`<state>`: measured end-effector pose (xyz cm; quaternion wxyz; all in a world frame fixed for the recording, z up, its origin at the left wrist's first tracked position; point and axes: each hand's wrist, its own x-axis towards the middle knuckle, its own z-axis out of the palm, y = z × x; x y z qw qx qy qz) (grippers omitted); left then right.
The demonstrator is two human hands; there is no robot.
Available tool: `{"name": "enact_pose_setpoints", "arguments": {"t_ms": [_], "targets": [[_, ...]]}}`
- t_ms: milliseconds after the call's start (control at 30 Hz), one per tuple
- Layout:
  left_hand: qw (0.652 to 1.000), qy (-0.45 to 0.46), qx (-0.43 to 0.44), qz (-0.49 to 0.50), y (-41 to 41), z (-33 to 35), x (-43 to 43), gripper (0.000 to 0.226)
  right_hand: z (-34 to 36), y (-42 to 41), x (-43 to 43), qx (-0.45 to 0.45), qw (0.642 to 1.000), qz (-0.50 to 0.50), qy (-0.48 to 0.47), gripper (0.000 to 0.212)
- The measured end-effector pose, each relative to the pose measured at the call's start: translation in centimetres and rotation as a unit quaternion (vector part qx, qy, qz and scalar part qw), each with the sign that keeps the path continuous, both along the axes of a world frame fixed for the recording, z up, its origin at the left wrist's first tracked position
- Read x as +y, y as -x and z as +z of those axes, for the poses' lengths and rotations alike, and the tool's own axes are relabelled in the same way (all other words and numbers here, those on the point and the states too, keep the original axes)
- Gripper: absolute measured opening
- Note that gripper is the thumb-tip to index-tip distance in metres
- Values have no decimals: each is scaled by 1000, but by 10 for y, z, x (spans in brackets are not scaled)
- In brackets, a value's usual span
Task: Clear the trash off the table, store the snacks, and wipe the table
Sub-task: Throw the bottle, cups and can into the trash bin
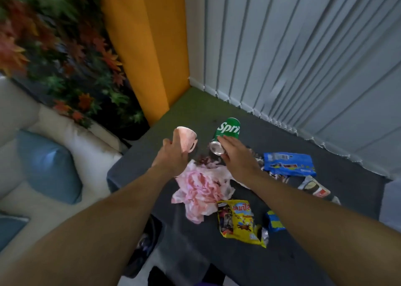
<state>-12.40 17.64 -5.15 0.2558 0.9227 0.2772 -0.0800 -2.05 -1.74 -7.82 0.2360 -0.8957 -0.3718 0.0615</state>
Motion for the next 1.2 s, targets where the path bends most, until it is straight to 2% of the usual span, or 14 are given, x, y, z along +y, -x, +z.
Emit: {"name": "enact_pose_setpoints", "arguments": {"t_ms": [200,467,567,733,833,900,1067,1200], "targets": [[997,-13,-2,74,77,7,62,71,2,49,76,2,998,68,-16,50],[981,3,10,191,182,-29,131,76,-14,125,167,53,983,173,-13,46],[970,31,12,242,214,-38,149,65,-22,150,192,48,976,213,-4,45],[964,29,34,264,276,-68,170,58,-42,198,231,61,955,289,0,48],[960,48,70,268,302,-89,173,69,-63,221,247,63,944,322,27,47],[954,58,81,284,314,-101,175,70,-81,233,254,33,935,349,51,46],[931,108,73,340,317,-140,184,58,-116,244,269,-137,920,361,59,42],[936,138,88,312,309,-163,184,60,-121,234,277,-200,909,362,48,41]]}}
